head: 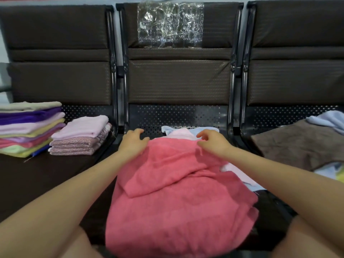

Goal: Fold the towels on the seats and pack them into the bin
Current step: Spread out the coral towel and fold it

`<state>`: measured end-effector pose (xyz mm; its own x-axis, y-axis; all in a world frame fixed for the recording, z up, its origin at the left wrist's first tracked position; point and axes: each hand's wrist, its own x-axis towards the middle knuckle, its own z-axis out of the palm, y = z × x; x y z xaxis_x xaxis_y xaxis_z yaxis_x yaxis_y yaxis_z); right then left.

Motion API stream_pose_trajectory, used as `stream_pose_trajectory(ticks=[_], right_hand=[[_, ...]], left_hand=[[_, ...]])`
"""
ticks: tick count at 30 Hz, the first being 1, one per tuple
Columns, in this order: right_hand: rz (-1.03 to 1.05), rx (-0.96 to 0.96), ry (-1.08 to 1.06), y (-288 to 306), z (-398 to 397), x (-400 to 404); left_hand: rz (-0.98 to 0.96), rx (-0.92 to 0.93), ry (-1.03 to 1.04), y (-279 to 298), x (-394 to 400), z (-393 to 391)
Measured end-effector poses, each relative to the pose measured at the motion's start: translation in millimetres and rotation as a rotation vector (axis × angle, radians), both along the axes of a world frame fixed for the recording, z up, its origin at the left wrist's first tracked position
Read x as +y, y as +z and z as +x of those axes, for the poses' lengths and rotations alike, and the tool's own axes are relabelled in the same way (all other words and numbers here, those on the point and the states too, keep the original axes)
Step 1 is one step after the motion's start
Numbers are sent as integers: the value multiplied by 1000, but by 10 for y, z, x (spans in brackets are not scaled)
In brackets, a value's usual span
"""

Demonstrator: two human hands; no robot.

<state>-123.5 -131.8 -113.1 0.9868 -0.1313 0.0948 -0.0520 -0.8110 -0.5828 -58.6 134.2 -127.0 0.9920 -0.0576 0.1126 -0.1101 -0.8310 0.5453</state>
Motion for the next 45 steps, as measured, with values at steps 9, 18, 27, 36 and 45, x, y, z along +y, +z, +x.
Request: stream_pose_trajectory(ticks=[9,18,27,36,45], right_hand=[[58,209,537,138,-898,305],[-327,305,760,7,-1401,296],[-151,100,358,88,-1003,444],[-63,275,589,91,-900,552],[-130,220,597,-103,-756,394]], left_hand=[[-86,13,-465,325,-105,-1180],[186,200,-780,-72,104,-1642],[205,133,-600,67,-68,-1270],[407,-81,-282,-44,11,-921],[301,37,-569,-64,-207,-1447]])
